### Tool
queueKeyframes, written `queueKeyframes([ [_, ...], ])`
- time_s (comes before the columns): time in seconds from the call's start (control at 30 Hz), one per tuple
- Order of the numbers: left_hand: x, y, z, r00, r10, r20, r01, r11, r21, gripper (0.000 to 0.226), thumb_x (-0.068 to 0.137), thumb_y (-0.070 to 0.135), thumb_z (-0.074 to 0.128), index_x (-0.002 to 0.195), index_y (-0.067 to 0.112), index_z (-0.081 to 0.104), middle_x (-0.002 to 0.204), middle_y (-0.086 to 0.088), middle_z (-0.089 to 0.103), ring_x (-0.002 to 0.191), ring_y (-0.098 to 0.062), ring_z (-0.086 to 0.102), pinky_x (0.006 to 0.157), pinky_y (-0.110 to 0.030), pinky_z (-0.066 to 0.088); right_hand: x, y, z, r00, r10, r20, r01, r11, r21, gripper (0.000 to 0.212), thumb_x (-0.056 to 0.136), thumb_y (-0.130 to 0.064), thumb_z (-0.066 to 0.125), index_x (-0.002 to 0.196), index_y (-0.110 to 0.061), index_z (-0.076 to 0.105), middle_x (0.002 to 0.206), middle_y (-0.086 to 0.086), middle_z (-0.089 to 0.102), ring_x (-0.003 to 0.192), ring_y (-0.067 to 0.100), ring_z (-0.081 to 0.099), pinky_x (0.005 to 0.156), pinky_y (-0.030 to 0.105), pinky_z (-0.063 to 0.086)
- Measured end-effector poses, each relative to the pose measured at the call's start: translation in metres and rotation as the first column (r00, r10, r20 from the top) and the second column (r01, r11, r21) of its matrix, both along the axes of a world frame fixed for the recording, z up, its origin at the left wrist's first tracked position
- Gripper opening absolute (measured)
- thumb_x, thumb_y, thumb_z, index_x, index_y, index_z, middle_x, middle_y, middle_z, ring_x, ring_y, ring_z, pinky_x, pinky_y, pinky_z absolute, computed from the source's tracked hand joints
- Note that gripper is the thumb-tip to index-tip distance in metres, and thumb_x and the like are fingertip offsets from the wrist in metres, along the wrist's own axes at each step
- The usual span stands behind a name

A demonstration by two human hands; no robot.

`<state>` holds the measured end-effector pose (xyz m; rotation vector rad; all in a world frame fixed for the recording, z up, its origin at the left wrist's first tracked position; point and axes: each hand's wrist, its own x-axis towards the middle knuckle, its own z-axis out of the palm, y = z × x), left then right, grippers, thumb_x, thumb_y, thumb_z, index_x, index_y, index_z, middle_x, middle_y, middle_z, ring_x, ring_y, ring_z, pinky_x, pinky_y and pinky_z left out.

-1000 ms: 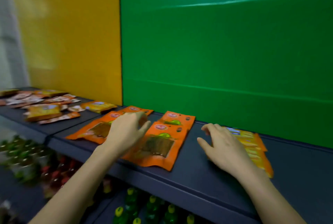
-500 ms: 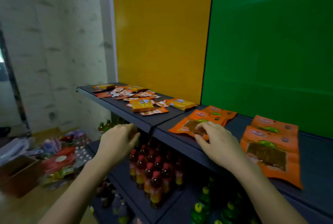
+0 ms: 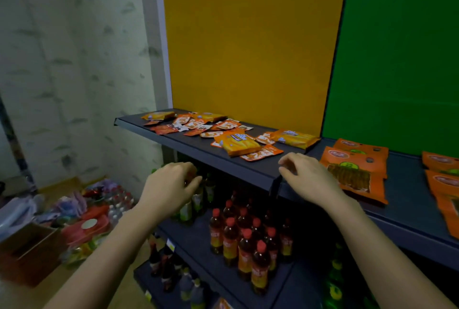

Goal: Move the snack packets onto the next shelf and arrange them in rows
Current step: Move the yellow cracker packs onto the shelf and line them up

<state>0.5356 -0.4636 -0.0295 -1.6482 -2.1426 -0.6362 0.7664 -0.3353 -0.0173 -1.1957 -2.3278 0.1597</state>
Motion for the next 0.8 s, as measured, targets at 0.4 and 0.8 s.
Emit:
queueKeyframes([
  [0.4, -0.053, 0.131, 0.002, 0.984, -0.161, 0.079, 0.159, 0.987, 0.024, 0.043, 0.089, 0.050, 0.048, 0.119, 0.019, 0.053, 0.123, 0.002, 0.058, 0.116, -0.017, 0.050, 0.086, -0.033, 0.045, -0.046, 0.109, 0.005, 0.963, -0.260, -0.074, 0.254, 0.963, -0.090, 0.025, 0.091, -0.027, 0.051, 0.111, -0.016, 0.062, 0.116, 0.006, 0.063, 0.108, 0.025, 0.056, 0.083, 0.031, 0.043],
  [0.8, -0.077, 0.262, 0.015, 0.917, -0.264, 0.299, 0.358, 0.876, -0.323, 0.078, 0.071, 0.070, 0.055, 0.124, 0.012, 0.051, 0.131, -0.008, 0.053, 0.116, -0.023, 0.050, 0.096, -0.037, 0.041, -0.053, 0.215, 0.022, 0.776, -0.620, 0.115, 0.629, 0.748, -0.211, 0.063, 0.089, -0.046, 0.052, 0.132, -0.001, 0.042, 0.137, 0.019, 0.046, 0.125, 0.036, 0.044, 0.098, 0.040, 0.041],
])
